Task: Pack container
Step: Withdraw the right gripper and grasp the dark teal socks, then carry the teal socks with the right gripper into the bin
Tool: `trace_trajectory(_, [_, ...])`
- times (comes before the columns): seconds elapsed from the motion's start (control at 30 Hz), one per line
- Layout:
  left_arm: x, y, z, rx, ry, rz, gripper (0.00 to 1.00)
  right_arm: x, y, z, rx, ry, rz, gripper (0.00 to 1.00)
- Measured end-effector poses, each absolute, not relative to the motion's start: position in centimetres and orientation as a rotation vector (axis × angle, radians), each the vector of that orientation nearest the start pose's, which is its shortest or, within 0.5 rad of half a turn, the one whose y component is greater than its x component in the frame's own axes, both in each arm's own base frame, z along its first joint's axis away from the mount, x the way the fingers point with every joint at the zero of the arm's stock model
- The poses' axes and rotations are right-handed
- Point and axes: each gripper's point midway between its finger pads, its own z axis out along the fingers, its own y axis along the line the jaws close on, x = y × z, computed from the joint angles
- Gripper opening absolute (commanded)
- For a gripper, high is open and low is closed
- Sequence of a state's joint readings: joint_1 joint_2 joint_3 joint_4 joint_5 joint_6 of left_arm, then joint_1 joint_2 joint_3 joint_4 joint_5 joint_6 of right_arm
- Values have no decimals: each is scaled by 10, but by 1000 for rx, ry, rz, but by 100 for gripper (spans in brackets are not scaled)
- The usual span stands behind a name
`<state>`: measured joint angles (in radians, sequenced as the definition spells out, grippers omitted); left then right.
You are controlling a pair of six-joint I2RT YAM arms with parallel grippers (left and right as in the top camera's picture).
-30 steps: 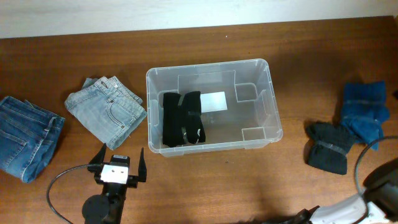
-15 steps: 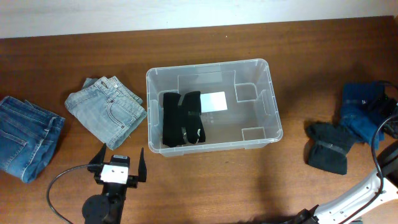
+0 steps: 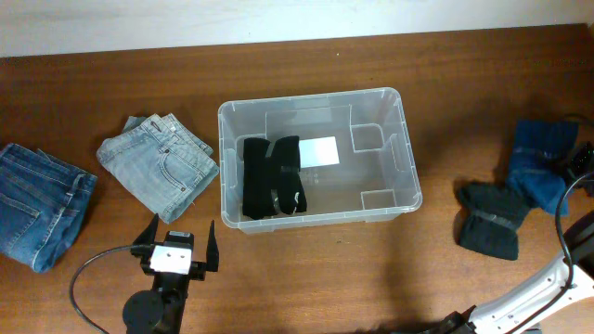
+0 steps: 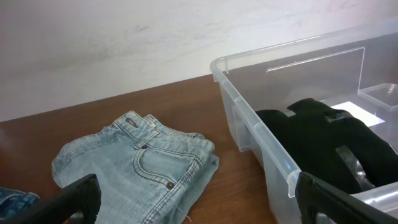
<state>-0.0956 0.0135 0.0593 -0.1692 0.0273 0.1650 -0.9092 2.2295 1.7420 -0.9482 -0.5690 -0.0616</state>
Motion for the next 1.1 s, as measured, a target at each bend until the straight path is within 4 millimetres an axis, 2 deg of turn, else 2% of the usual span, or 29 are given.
trace_trajectory(0.13, [240, -28, 158, 241, 1677, 29, 99, 361, -291, 65, 1045, 2450, 718, 10])
trace_trajectory(0.23, [240, -28, 158, 240, 1677, 29, 99, 374, -290, 100, 989, 2421, 726, 10])
trace_trajectory(0.37, [240, -28, 158, 240, 1677, 29, 100, 387, -280, 164, 864, 2372, 662, 10])
trace_trajectory(0.47, [240, -28, 158, 241, 1677, 29, 99, 392, -259, 220, 745, 2327, 606, 10])
trace_trajectory(0.5, [240, -28, 158, 240, 1677, 29, 99, 392, -244, 244, 690, 2312, 592, 10])
trace_trajectory(0.57, [240, -28, 158, 241, 1677, 29, 99, 390, -211, 281, 594, 2296, 589, 9])
trace_trajectory(0.7, [240, -28, 158, 240, 1677, 29, 100, 386, -130, 329, 387, 2302, 629, 8])
trace_trajectory(0.8, [240, -28, 158, 240, 1677, 29, 99, 384, -66, 342, 224, 2343, 688, 6])
trace_trajectory(0.93, [240, -28, 158, 240, 1677, 29, 99, 387, 4, 333, 28, 2432, 734, 4])
trace_trajectory(1.1, [240, -28, 158, 240, 1677, 29, 99, 391, 57, 312, -54, 2548, 711, 4])
